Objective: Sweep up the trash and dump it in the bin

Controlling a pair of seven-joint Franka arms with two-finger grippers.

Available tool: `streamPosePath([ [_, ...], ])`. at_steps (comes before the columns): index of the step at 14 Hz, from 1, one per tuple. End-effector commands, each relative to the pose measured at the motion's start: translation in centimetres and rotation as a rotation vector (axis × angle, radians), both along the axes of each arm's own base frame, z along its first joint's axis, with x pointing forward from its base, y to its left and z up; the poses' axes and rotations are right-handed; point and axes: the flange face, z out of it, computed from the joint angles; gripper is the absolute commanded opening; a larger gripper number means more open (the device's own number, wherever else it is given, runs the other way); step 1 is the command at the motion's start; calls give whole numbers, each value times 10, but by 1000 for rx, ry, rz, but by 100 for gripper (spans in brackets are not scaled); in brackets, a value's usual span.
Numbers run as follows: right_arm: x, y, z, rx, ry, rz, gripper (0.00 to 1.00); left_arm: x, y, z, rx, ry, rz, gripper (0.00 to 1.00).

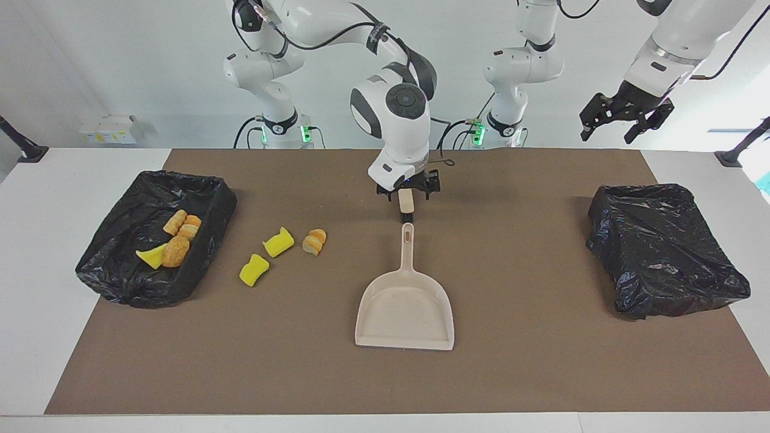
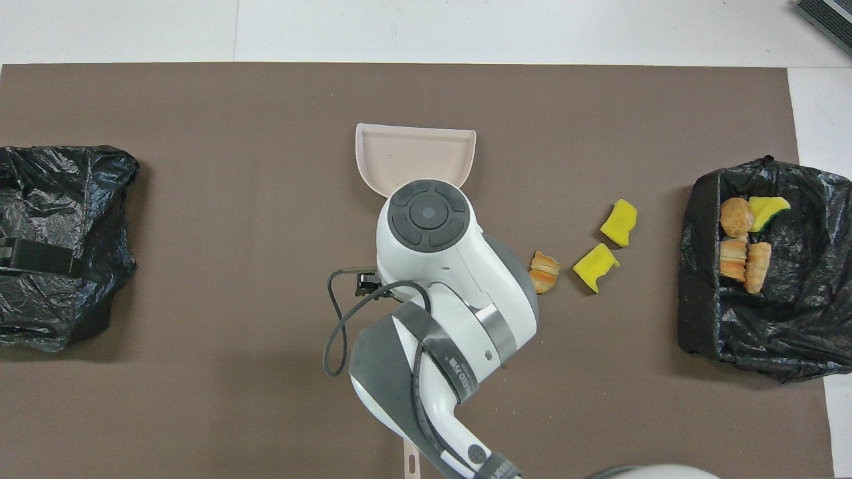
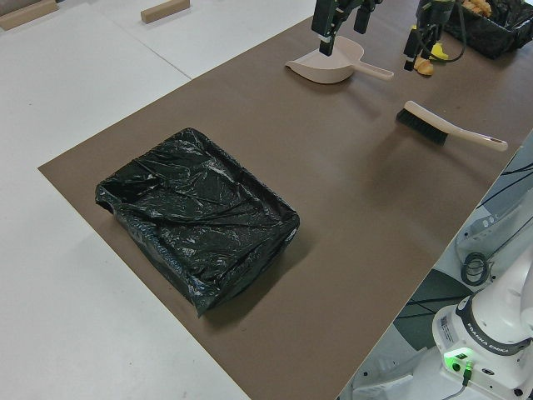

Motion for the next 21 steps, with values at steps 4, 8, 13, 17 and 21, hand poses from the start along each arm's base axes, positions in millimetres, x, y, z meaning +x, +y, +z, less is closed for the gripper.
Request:
streamPosePath([
  [4,-76,-19,-26,-1,-19,-32,100,-1,-3,1,17,3,5,100],
  [8,-121,-20,-37,-14,-20,-3,100,-2,-9,-2,16,3,-2,100],
  [13,-165,6,-62,-7,-44,18,90,13,-44,-14,9,-73,16,100],
  [17,-181,4,-88,-22,-38,5,80,36,-83,-33,-16,-148,4,100],
  [21,-190,8,-92,-36,-24,0,63,56,-149,-65,-56,-188,123,100],
])
